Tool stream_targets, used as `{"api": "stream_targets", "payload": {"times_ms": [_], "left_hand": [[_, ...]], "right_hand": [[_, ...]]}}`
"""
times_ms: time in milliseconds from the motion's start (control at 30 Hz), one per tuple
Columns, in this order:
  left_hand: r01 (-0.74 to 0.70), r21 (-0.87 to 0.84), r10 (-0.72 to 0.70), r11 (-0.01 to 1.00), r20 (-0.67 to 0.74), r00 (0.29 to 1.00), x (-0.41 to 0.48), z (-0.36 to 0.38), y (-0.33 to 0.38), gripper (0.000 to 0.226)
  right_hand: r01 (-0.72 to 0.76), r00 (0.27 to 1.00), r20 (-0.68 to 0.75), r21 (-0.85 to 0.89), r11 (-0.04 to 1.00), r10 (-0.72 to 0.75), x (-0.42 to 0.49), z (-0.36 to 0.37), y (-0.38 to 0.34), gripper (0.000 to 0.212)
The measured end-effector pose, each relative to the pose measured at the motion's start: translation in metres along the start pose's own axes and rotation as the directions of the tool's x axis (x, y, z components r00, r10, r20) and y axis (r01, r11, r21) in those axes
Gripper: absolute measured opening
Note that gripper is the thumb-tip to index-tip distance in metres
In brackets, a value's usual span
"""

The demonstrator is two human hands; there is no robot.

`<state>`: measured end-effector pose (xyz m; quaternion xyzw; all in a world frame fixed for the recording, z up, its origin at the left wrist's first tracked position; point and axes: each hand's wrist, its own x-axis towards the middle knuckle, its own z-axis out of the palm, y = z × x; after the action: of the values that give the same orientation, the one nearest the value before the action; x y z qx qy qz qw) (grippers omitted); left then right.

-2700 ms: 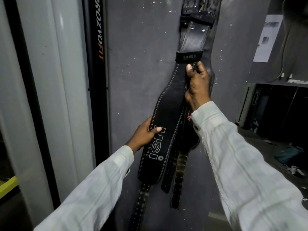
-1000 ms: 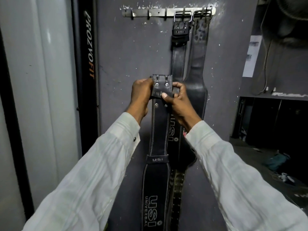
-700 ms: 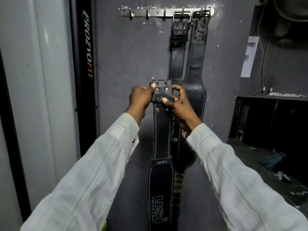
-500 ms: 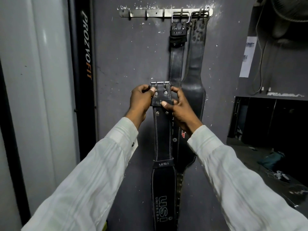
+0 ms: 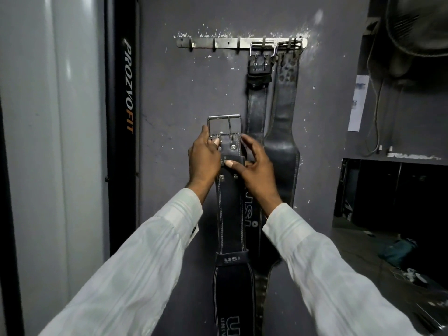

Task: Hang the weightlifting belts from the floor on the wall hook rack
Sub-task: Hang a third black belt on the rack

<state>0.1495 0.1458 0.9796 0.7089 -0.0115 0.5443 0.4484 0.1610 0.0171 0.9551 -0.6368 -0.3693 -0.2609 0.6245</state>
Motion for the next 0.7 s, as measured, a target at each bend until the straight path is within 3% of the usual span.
{"api": "stream_targets", "payload": {"times_ms": [133, 200, 300, 433, 567, 700], "left_hand": [[-0.101, 0.041, 0.102, 0.994, -0.021, 0.995, 0.024, -0.002, 0.001, 0.04], [-0.085, -0.031, 0.083, 0.996, -0.072, 0.994, 0.033, 0.0, 0.001, 0.045], [-0.077, -0.172, 0.06, 0.982, -0.1, 0.993, 0.053, 0.008, 0.005, 0.031], [-0.117, -0.249, 0.116, 0.962, -0.019, 0.993, 0.097, 0.028, 0.008, 0.027], [-0.113, -0.479, 0.208, 0.87, 0.15, 0.967, 0.147, 0.058, 0.011, 0.033], [-0.177, -0.452, 0.263, 0.874, 0.134, 0.955, 0.205, 0.086, 0.017, 0.041]], "right_hand": [[0.066, 0.996, 0.059, -0.038, 0.997, -0.063, 0.023, 0.003, -0.009, 0.084], [0.075, 0.996, 0.043, -0.065, 0.995, -0.073, 0.035, 0.008, -0.01, 0.087], [0.08, 0.997, 0.001, -0.044, 0.996, -0.08, 0.06, 0.015, -0.005, 0.089], [0.113, 0.991, -0.061, -0.04, 0.993, -0.116, 0.113, 0.012, 0.006, 0.087], [0.155, 0.987, -0.044, 0.015, 0.988, -0.154, 0.187, 0.004, 0.018, 0.086], [0.226, 0.974, -0.021, 0.001, 0.974, -0.226, 0.263, -0.002, 0.029, 0.101]]}}
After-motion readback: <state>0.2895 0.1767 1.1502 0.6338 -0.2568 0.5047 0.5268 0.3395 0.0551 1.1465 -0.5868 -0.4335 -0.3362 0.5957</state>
